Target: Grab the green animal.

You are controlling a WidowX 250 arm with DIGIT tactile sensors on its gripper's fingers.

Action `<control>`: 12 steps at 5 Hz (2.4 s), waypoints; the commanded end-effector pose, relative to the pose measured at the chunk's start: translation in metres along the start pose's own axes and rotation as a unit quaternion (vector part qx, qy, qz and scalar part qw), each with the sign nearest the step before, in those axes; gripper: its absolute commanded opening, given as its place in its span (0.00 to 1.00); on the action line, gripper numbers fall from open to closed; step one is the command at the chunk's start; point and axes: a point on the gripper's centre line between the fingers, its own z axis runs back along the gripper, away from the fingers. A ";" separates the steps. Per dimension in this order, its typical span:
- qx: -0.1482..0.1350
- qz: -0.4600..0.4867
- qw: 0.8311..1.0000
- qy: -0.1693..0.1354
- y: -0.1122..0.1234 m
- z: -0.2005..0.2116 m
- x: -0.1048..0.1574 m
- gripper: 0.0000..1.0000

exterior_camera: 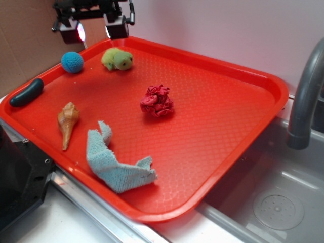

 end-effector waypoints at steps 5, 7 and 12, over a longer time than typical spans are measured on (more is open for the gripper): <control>0.041 -0.026 0.997 0.054 0.040 -0.057 -0.046 0.00; 0.000 -0.192 0.981 0.013 0.059 0.018 -0.056 0.00; -0.030 -0.400 0.916 0.025 -0.035 0.164 -0.082 0.00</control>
